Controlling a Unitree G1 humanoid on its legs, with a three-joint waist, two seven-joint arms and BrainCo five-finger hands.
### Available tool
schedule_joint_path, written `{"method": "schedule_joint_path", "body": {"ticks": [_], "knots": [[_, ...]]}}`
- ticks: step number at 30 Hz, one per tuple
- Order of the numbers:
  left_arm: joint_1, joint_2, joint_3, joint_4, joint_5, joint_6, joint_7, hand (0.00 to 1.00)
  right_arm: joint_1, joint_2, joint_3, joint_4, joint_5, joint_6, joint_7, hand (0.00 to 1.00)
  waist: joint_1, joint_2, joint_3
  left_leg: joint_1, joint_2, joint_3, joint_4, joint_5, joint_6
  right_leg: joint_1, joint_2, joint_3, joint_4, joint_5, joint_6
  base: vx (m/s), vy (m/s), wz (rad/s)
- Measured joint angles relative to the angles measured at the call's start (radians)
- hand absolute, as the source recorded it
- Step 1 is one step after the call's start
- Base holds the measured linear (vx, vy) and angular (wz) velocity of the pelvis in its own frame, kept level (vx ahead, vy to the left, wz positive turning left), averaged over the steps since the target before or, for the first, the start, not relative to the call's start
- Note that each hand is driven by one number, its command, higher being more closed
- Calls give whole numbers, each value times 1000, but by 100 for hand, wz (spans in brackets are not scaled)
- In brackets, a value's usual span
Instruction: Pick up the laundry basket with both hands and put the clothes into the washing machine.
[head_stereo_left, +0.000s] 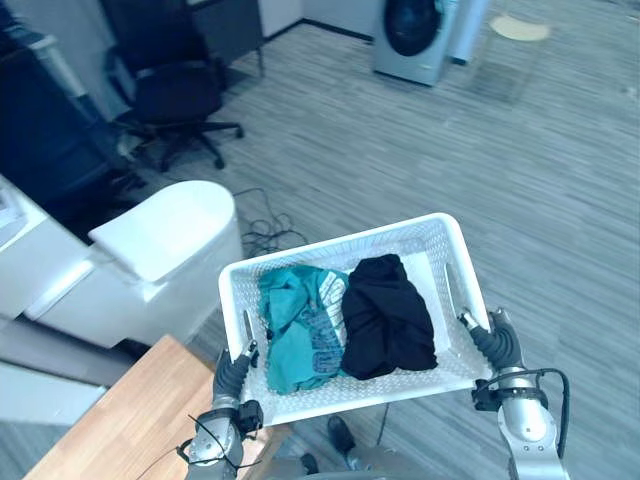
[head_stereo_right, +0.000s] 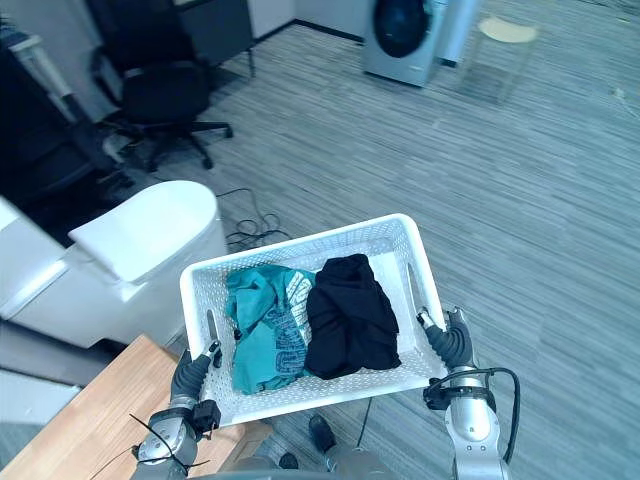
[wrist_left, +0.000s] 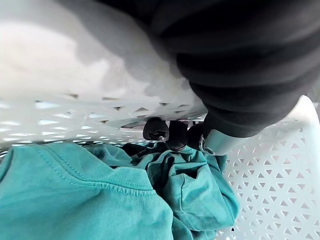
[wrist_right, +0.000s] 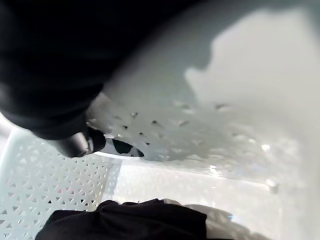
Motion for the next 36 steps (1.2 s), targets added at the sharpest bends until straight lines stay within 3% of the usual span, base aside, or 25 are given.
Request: {"method": "schedule_joint_path", "body": {"ticks": [4, 5, 6, 8, 10, 12, 13, 14, 15, 16, 17, 19, 22, 24, 25, 26, 27, 28, 29, 30, 31, 32, 33, 34, 36], "knots": [[-43, 26, 1, 28, -9, -3, 25, 100, -65, -32, 14, 61, 0, -13, 0, 100, -42, -11, 4, 8, 25, 78, 12, -76, -62, -27, -68, 20, -174, 43, 43, 111, -123, -92], [-58, 33, -8, 32, -9, -3, 24, 100, -65, -35, 4, 60, 0, -13, -1, 100, -64, -23, 13, 12, 22, 71, 20, -88, -81, -18, -77, 32, -267, 95, 52, 460, -272, -17], [-112, 25, -32, 83, -23, 4, 24, 100, -72, -41, -19, 71, 0, -14, -3, 100, -87, 9, 37, 21, 42, 18, 62, -105, -109, 16, -62, 6, -359, 230, 29, 553, -305, -53], [-171, 25, -42, 101, -26, 15, 20, 100, -92, -40, -54, 71, 1, -14, -6, 100, -89, 42, 57, 48, 73, -132, 24, -78, -143, 9, -14, -6, -315, 201, -9, 483, -266, -39], [-233, 31, -58, 125, -26, 18, 17, 100, -75, -31, -78, 59, 20, -14, -11, 100, -133, 56, 59, 33, 120, -212, 94, -67, -158, 38, 6, -58, -285, 121, -28, 370, -194, 44], [-239, 35, -61, 123, -26, 17, 15, 100, -39, -20, -85, 15, 29, -17, -18, 100, -140, 56, 59, -13, 145, -255, 238, -55, -138, 68, 16, -83, -267, 73, -36, 272, -158, 35], [-231, 32, -59, 120, -29, 15, 15, 100, -12, -21, -83, -20, 29, -26, -21, 100, -136, 59, 60, -74, 159, -280, 403, -12, -83, 93, 22, -87, -246, 35, -45, 307, -197, 0], [-204, 25, -58, 112, -34, 14, 15, 100, 10, -30, -82, -37, 29, -32, -20, 100, -125, 65, 63, -144, 176, -295, 585, 96, -9, 124, 35, -80, -228, -2, -57, 377, -238, -16], [-184, 22, -58, 107, -40, 13, 14, 100, 17, -39, -77, -38, 29, -32, -19, 100, -111, 71, 67, -169, 178, -312, 666, 178, 3, 149, 45, -67, -224, -20, -63, 341, -151, -57], [-133, 18, -56, 98, -49, 12, 11, 100, 31, -54, -53, -38, 29, -31, -3, 100, -79, 79, 73, -218, 160, -374, 799, 336, -30, 205, 60, -20, -228, -64, -88, 378, -74, -77], [-87, 1, -58, 95, -59, 11, 7, 100, 37, -77, -46, -36, 29, -30, 14, 100, -58, 89, 81, -275, 128, -409, 928, 276, -80, 255, 71, 9, -230, -94, -97, 393, -38, -73], [-39, -17, -57, 93, -68, 11, -2, 100, 40, -86, -37, -35, 29, -25, 24, 100, -38, 89, 85, -382, 75, -394, 979, 168, -47, 333, 61, 51, -253, -131, -102, 438, -27, -50], [-9, -26, -40, 80, -78, 7, -10, 100, 30, -118, -22, -35, 29, -25, 33, 100, 3, 74, 91, -505, 21, -327, 602, 90, -54, 440, 28, 95, -322, -158, -90, 530, 5, -41], [12, -42, -20, 51, -78, 5, -12, 100, -5, -131, -8, -21, 29, -27, 36, 100, 15, 73, 90, -505, 6, -359, 130, 148, -134, 496, 24, 131, -371, -172, -67, 586, 46, -54], [18, -51, -16, 29, -77, 5, -11, 100, -37, -133, -7, 16, 29, -35, 35, 100, 34, 70, 92, -520, 6, -400, 2, 202, -197, 538, 27, 172, -407, -181, -41, 516, 119, -72], [18, -51, -16, 25, -76, 5, -11, 100, -55, -132, -6, 39, 29, -35, 35, 100, 40, 66, 95, -524, 3, -410, -7, 219, -207, 568, 20, 190, -420, -188, -27, 793, 200, -71], [17, -51, -16, 26, -74, 13, -9, 100, -79, -120, -4, 79, 29, -35, 33, 100, 49, 47, 90, -502, -32, -417, -1, 339, -162, 616, -15, 211, -419, -198, -9, 835, 235, -35], [17, -48, -13, 26, -74, 18, -8, 100, -79, -101, -4, 96, 29, -35, 22, 100, 47, -4, 62, -469, -87, -417, -26, 428, -95, 606, -76, 242, -369, -206, 18, 744, 193, -12], [7, -49, -10, 26, -73, 19, -8, 100, -83, -98, -8, 103, 29, -35, 15, 100, 43, -28, 60, -456, -102, -406, -23, 420, -73, 585, -100, 261, -320, -199, 35, 952, 206, -30], [2, -56, 19, 25, -69, 28, -8, 100, -125, -80, -3, 142, 27, -27, 28, 100, 49, -37, 84, -469, -88, -372, 152, 323, -10, 552, -91, 300, -164, -92, 125, 654, 120, -49], [5, -50, 21, 24, -67, 33, -7, 100, -134, -67, -3, 143, 27, -25, 34, 100, 59, -28, 98, -491, -72, -360, 289, 288, 6, 549, -62, 302, -90, -19, 117, 855, 268, -48], [34, -27, 11, 14, -67, 32, -8, 100, -81, -44, 4, 142, 26, -36, 37, 100, 44, -49, 92, -430, -151, -338, 249, 238, -49, 495, -62, 273, 161, 211, 131, 456, 213, -19], [49, -25, 8, 4, -66, 30, -9, 100, -57, -52, 6, 127, 26, -40, 40, 100, 41, -48, 82, -370, -166, -333, 148, 289, -27, 458, -58, 261, 268, 264, 132, 640, 284, 19], [45, 1, 7, 9, -66, 21, -8, 100, -36, -38, 14, 124, 27, -50, 41, 100, 20, -65, 81, -311, -202, -324, 150, 186, 93, 348, -79, 216, 493, 184, 60, 376, 111, 23], [-5, 22, 13, 35, -64, 32, -9, 100, -35, -28, 3, 122, 27, -38, 38, 100, 2, -72, 80, -255, -217, -335, 152, 126, 110, 190, -85, 193, 608, 73, 13, 547, 67, 21]]}}
